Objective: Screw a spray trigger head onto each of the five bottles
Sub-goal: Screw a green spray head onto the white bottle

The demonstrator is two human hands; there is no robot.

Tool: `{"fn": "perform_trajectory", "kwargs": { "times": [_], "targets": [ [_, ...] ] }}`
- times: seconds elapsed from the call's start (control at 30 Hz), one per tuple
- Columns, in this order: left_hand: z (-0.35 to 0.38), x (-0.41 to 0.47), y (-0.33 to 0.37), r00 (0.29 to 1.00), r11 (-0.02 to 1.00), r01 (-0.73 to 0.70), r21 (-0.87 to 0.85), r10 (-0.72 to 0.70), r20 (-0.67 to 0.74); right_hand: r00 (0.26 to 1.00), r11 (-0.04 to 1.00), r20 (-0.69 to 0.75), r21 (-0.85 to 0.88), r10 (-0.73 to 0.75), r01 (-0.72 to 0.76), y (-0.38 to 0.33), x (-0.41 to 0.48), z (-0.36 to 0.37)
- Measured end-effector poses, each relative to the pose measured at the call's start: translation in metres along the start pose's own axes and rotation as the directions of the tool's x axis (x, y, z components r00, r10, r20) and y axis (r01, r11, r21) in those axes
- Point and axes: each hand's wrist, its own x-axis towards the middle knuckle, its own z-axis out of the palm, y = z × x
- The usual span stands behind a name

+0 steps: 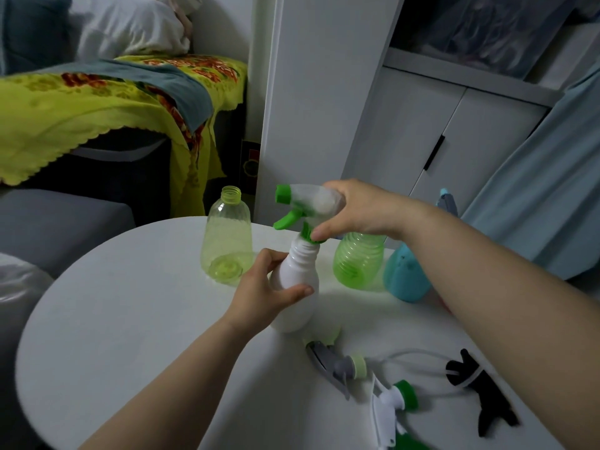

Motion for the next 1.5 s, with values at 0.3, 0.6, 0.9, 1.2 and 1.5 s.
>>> {"fn": "perform_trajectory", "kwargs": {
  "times": [0.3, 0.6, 0.9, 1.2, 1.5],
  "targets": [
    [0.001, -0.002, 0.002, 1.000, 1.000, 0.008, 0.023, -0.007, -0.023, 0.997, 0.915, 0.076, -0.401, -0.011, 0.041, -0.023, 0.010, -0.006],
    [0.003, -0.003, 0.005, 0.999, 0.999, 0.006, 0.047, -0.004, -0.037, 0.998, 0.946, 0.044, -0.322, 0.055, -0.038, -0.015, 0.009, 0.001],
    [-0.005, -0.002, 0.008, 0.996, 0.997, 0.043, 0.060, -0.047, 0.076, 0.996, 0.926, -0.042, -0.368, 0.078, -0.088, -0.015, 0.003, 0.010],
    [-0.001, -0.014, 0.016, 0.999, 0.958, -0.017, 0.286, 0.030, -0.042, 0.994, 0.932, -0.070, -0.349, 0.083, -0.102, -0.014, 0.000, 0.009],
    [-0.013, 0.002, 0.020, 0.979, 0.975, -0.052, 0.217, 0.007, 0.205, 0.996, 0.947, -0.083, -0.313, 0.045, -0.069, -0.012, -0.004, 0.010]
  ]
}}
